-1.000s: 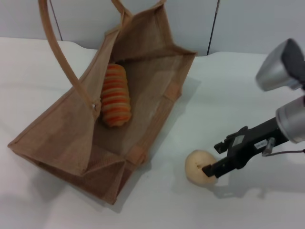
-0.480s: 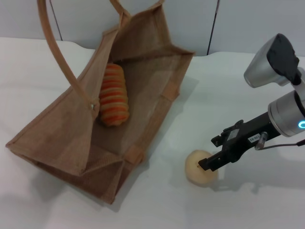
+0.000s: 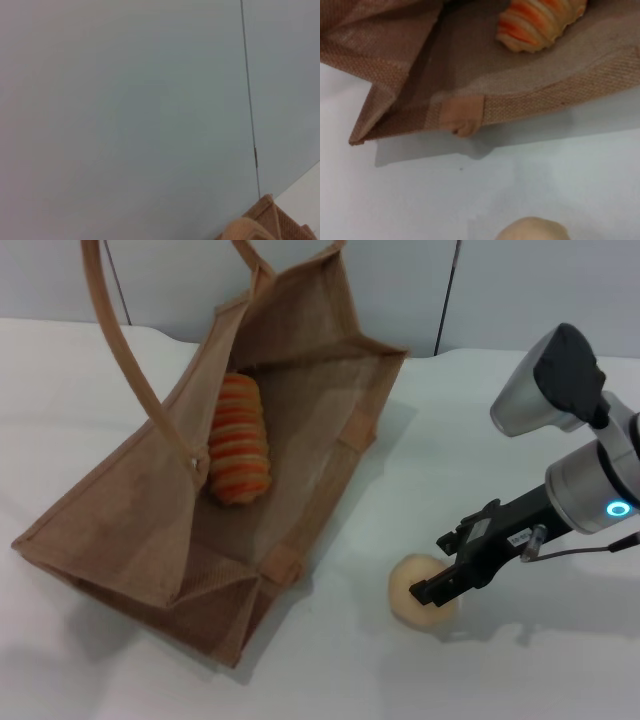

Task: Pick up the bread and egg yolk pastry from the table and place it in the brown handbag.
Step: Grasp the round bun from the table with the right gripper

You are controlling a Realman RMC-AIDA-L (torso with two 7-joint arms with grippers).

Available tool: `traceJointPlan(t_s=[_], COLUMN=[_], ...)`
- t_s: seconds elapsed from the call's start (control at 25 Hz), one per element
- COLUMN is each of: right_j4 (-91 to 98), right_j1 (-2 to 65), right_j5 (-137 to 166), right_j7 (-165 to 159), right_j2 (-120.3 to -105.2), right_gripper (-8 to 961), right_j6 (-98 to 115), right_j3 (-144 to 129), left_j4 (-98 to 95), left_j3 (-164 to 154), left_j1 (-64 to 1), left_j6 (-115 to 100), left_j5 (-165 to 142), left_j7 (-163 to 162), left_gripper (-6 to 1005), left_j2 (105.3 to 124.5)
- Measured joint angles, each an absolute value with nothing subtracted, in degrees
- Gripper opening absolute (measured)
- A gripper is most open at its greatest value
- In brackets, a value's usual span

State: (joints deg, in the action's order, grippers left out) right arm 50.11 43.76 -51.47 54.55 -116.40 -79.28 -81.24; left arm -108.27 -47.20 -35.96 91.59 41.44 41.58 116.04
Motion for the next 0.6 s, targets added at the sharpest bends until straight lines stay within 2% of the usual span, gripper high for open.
traceJointPlan(t_s=[0.6], right_j4=[45.11], right_j1=[46.15], right_j5=[-52.09], right_j7=[54.94], right_j2=[-116.45], right_gripper=[830], right_j6=[-77.15], right_j3=[-82.54], left_j4=[-108.11], left_j3=[-47.19], left_j1=[-36.52], left_j6=[91.57], left_j5=[41.31], left_j7=[41.57], left_gripper=[121], left_j2=[116.01])
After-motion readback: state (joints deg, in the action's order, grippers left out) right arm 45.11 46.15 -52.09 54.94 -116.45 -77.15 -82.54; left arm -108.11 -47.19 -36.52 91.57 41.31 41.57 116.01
